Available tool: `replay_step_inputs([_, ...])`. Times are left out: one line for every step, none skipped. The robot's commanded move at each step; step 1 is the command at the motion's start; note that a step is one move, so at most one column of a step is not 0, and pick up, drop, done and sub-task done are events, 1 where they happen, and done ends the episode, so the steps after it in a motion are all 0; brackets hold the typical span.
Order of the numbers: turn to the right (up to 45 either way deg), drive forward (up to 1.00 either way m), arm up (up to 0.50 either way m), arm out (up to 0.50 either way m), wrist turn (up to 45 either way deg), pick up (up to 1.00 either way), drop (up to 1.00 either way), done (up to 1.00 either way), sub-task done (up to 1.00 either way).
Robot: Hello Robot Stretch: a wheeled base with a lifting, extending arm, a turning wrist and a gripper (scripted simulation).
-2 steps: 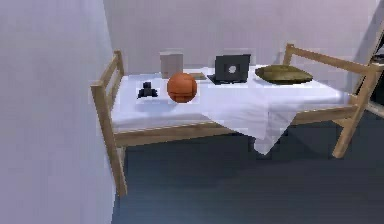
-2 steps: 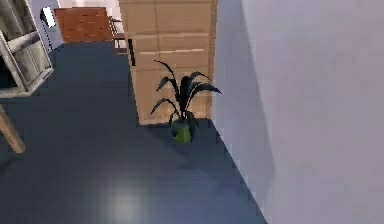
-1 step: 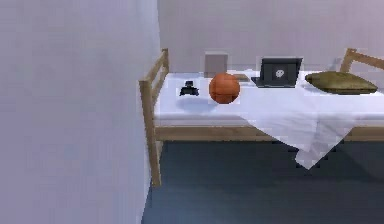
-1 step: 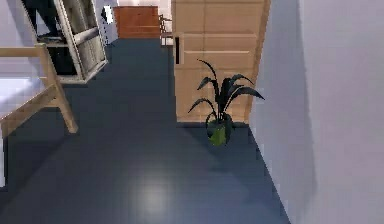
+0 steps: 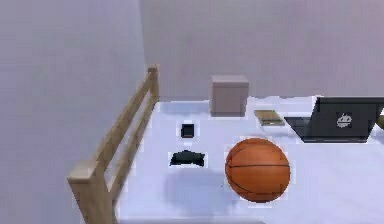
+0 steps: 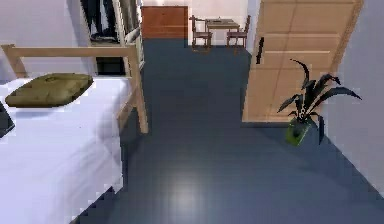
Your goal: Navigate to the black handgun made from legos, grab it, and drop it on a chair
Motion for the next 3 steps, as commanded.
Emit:
replay_step_inputs([-45.0, 0.00, 0.00, 0.00, 0.0, 0.00, 0.00, 0.00, 0.00])
replay_step_inputs([-42.0, 0.00, 0.00, 0.00, 0.0, 0.00, 0.00, 0.00, 0.00])
replay_step_inputs([0.0, 0.00, 0.50, 0.00, 0.0, 0.00, 0.00, 0.00, 0.00])
